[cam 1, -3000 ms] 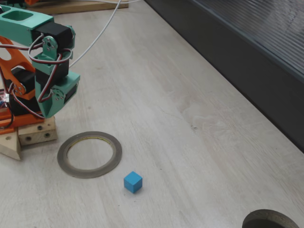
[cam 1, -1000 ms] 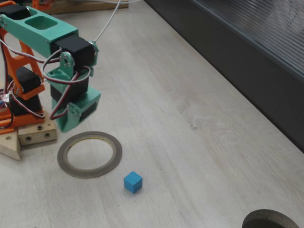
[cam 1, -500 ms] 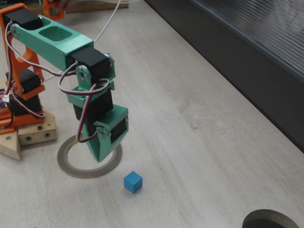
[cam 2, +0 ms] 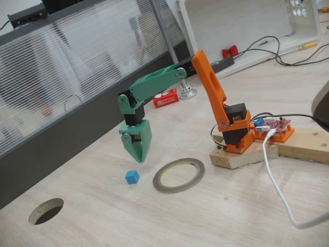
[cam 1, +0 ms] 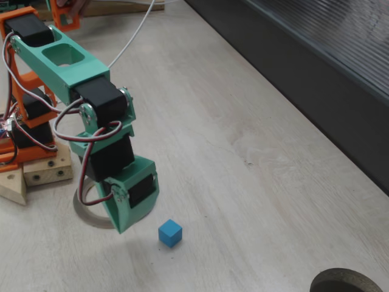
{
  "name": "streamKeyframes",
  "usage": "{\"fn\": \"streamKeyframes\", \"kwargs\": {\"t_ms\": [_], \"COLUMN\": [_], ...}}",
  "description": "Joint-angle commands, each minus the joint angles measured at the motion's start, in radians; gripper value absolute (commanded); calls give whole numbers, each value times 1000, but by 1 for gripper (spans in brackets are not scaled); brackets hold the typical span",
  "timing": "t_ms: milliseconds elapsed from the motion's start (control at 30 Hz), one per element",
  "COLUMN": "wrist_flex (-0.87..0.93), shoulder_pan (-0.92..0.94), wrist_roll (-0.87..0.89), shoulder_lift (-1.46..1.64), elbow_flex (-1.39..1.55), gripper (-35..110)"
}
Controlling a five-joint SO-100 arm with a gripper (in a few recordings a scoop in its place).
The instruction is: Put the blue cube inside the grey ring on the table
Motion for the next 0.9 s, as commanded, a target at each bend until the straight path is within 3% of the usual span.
{"fn": "streamKeyframes", "kwargs": {"t_ms": [0,200,867], "wrist_flex": [-5,9,12], "shoulder_pan": [14,11,0], "wrist_roll": [0,5,6], "shoulder_lift": [-3,-109,-112], "elbow_flex": [-117,-236,-238], "gripper": [1,1,1]}}
